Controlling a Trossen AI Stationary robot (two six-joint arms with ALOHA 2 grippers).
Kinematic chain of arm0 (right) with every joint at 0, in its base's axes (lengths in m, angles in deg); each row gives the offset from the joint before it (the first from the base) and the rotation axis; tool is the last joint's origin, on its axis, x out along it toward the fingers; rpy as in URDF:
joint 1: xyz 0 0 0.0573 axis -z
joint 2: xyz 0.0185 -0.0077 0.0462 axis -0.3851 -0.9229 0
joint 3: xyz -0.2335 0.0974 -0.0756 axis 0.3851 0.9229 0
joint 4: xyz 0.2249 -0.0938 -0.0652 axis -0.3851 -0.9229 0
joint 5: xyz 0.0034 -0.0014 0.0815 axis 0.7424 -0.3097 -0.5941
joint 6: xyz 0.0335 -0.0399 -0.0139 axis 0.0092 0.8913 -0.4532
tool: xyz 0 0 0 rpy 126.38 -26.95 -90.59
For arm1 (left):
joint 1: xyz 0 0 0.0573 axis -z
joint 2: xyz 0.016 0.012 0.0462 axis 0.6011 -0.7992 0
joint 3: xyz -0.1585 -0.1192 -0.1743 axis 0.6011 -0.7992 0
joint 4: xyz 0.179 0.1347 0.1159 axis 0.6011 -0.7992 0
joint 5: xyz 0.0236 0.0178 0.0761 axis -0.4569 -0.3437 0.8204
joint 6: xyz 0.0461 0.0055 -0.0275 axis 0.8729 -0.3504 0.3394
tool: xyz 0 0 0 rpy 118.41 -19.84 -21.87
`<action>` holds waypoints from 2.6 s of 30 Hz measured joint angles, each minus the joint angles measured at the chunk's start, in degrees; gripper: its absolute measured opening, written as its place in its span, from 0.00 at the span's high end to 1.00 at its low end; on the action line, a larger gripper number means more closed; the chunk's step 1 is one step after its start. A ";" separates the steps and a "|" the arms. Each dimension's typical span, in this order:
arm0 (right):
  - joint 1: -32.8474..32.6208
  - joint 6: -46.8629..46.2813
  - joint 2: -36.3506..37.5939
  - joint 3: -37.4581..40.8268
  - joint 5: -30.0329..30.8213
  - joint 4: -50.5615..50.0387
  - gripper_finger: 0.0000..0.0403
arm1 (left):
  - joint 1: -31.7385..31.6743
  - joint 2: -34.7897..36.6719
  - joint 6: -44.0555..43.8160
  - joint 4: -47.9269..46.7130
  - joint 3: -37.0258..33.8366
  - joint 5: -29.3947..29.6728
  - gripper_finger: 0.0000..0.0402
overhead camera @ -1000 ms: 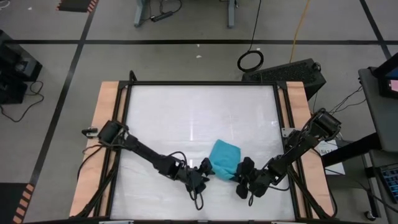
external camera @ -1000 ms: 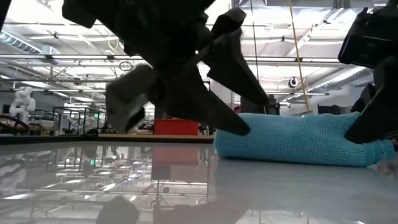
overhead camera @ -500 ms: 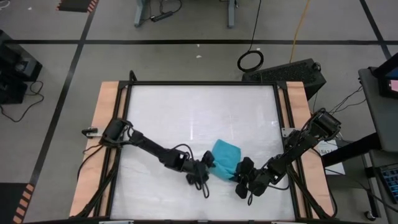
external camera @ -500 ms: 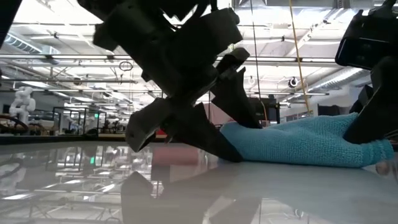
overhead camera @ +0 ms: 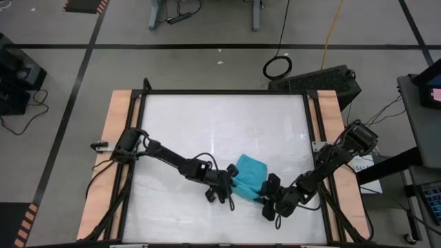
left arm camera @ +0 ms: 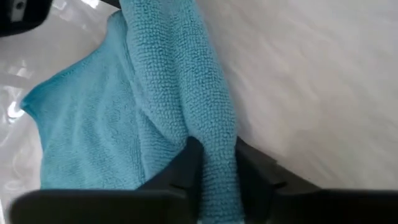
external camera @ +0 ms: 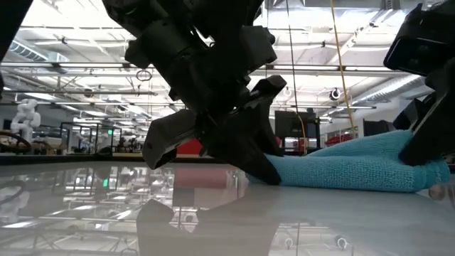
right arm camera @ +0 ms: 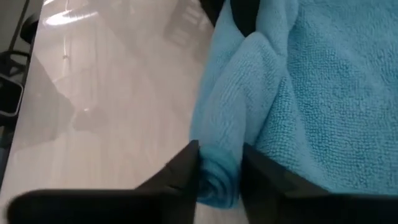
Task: Roll towel into tight, uniform cylinder
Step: Roll the blue towel
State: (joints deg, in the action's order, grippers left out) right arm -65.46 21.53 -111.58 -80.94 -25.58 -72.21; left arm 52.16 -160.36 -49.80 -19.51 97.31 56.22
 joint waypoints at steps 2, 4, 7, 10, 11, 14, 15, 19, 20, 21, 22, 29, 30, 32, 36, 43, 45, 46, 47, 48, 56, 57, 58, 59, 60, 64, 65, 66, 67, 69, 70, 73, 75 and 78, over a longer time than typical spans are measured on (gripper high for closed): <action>-0.06 1.96 0.21 -0.01 -0.04 -0.02 0.70 | -0.34 -0.01 0.03 -0.38 0.00 -1.71 0.86; -0.20 3.94 0.94 -0.01 -0.20 -0.07 0.62 | -0.72 -0.01 0.01 -0.58 -0.02 -4.45 0.93; -0.98 6.71 2.92 -0.01 -0.23 -0.53 0.51 | -1.12 -0.01 -1.48 -0.34 -0.03 -7.35 0.97; -2.04 8.92 5.56 -0.01 -0.07 -1.90 0.45 | -1.99 -0.10 -4.88 0.35 -0.07 -12.02 0.96; -2.45 9.66 6.32 -0.01 0.03 -2.39 0.44 | -2.39 -0.11 -6.13 0.55 -0.08 -14.04 0.96; -3.91 11.13 8.01 -0.01 2.03 -4.28 0.43 | -3.68 -0.17 -8.99 0.64 -0.13 -20.38 0.96; -4.50 11.48 8.39 -0.03 2.96 -4.82 0.43 | -4.00 -0.19 -10.03 0.59 -0.13 -22.16 0.96; -6.40 15.59 8.71 -0.16 6.94 -4.71 0.44 | -5.01 -0.23 -13.54 0.50 -0.17 -27.51 0.96; -6.70 17.30 8.71 -0.43 7.74 -4.66 0.44 | -5.26 -0.25 -14.47 0.56 -0.17 -28.60 0.96; -6.95 19.56 8.54 -0.74 8.59 -4.30 0.44 | -5.48 -0.25 -15.07 0.66 -0.19 -29.55 0.96; -7.08 22.31 8.15 -1.30 9.12 -4.18 0.44 | -5.67 -0.25 -15.93 0.91 -0.20 -30.47 0.96; -6.70 39.07 3.26 -5.30 8.95 0.03 0.40 | -7.54 -0.25 -22.53 5.09 -0.20 -38.01 0.96; -6.66 39.93 2.19 -5.93 8.95 0.00 0.39 | -7.79 -0.25 -23.45 5.58 -0.17 -38.63 0.96; -6.64 41.21 0.00 -7.06 8.90 -0.13 0.37 | -8.20 -0.25 -25.04 6.34 -0.17 -39.80 0.96; -6.68 42.33 -4.68 -9.92 9.99 -1.73 0.34 | -8.88 -0.25 -27.10 6.47 -0.13 -40.80 0.96; -6.75 42.42 -10.38 -14.62 19.36 -8.63 0.40 | -9.01 -0.63 -30.06 6.11 -0.04 -44.91 0.96; -6.79 44.32 -10.61 -15.31 20.70 -8.69 0.42 | -8.82 -1.06 -30.04 5.26 -0.04 -45.34 0.96; -6.79 45.19 -10.61 -15.56 20.78 -8.58 0.43 | -8.82 -1.55 -30.05 5.43 0.13 -45.52 0.96; -6.79 45.61 -10.60 -15.59 20.84 -8.41 0.43 | -8.81 -1.82 -30.09 5.07 0.20 -45.74 0.96; -6.73 45.61 -10.59 -15.57 20.84 -8.64 0.43 | -8.72 -1.92 -30.10 4.42 0.20 -46.07 0.96; -6.35 33.60 -10.59 -15.50 19.21 -16.15 0.32 | -8.43 -2.38 -29.88 5.06 2.23 -46.87 0.96; -6.35 31.97 -10.59 -15.50 19.05 -16.85 0.31 | -8.44 -2.39 -30.00 4.99 2.52 -47.23 0.96; -6.35 30.51 -10.59 -15.50 19.02 -17.54 0.31 | -8.44 -2.39 -30.03 4.93 2.76 -47.56 0.96; -6.35 29.72 -10.59 -15.50 19.02 -18.01 0.32 | -8.47 -2.39 -30.04 4.99 2.83 -47.70 0.96; -6.36 29.13 -10.59 -15.50 19.02 -18.16 0.33 | -8.52 -2.39 -30.03 5.06 2.84 -47.78 0.96; -6.78 26.85 -10.75 -15.50 18.99 -18.12 0.49 | -9.02 -2.39 -30.12 3.94 2.84 -47.86 0.96; -6.80 26.10 -10.96 -15.50 18.97 -18.07 0.54 | -9.17 -2.39 -30.10 3.66 2.84 -47.86 0.96; -6.85 25.50 -11.21 -15.50 18.70 -18.02 0.60 | -9.25 -2.39 -30.12 3.30 2.84 -47.86 0.96; -6.92 24.72 -11.50 -15.50 18.03 -18.06 0.66 | -9.35 -2.39 -30.68 3.27 2.84 -47.84 0.96; -6.90 22.80 -11.96 -15.50 16.34 -17.94 0.78 | -9.40 -2.39 -31.48 3.60 2.82 -47.88 0.96; -6.90 21.62 -12.13 -15.50 15.57 -17.82 0.84 | -9.40 -2.39 -31.54 3.72 2.84 -48.14 0.96; -6.88 17.32 -12.33 -15.50 13.56 -17.27 0.96 | -9.36 -2.39 -32.46 3.94 2.82 -48.59 0.96; -7.02 13.37 -12.33 -15.50 13.13 -16.88 0.96 | -9.36 -2.39 -33.17 3.95 2.83 -48.88 0.96; -7.03 8.79 -12.33 -15.50 11.70 -16.20 0.92 | -9.35 -2.39 -35.88 4.30 2.82 -49.37 0.95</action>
State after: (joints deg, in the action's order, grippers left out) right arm -72.49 30.32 -123.92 -96.45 -13.88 -88.41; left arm 42.80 -162.75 -85.68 -15.22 100.14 6.85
